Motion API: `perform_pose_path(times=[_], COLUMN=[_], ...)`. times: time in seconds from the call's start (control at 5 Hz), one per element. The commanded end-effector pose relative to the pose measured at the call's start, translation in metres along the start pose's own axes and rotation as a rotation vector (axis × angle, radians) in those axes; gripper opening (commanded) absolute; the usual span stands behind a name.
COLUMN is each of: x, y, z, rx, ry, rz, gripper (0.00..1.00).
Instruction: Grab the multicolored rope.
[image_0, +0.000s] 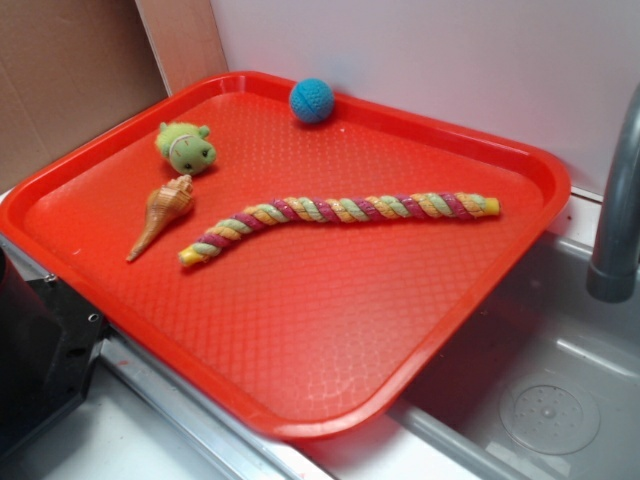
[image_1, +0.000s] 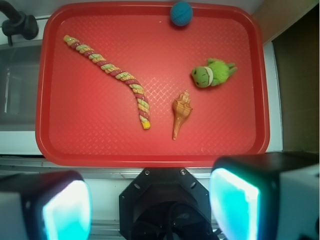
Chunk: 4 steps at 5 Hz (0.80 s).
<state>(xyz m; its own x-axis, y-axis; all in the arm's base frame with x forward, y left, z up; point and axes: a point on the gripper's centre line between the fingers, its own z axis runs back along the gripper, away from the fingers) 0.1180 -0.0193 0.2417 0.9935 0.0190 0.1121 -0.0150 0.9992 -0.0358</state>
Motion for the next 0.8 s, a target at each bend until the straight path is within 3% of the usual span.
perform_pose_path(times=[0.0, 0.4, 0.6], x=[0.0, 0.021, 0.038], y=[0.0, -0.001, -0.008], z=[0.0, -0.015, -0.028], rx=[0.0, 0.011, 0.052], ry=[0.0, -0.033, -0.075], rz=[0.0, -0.185, -0.367], gripper=[1.0, 1.0, 1.0])
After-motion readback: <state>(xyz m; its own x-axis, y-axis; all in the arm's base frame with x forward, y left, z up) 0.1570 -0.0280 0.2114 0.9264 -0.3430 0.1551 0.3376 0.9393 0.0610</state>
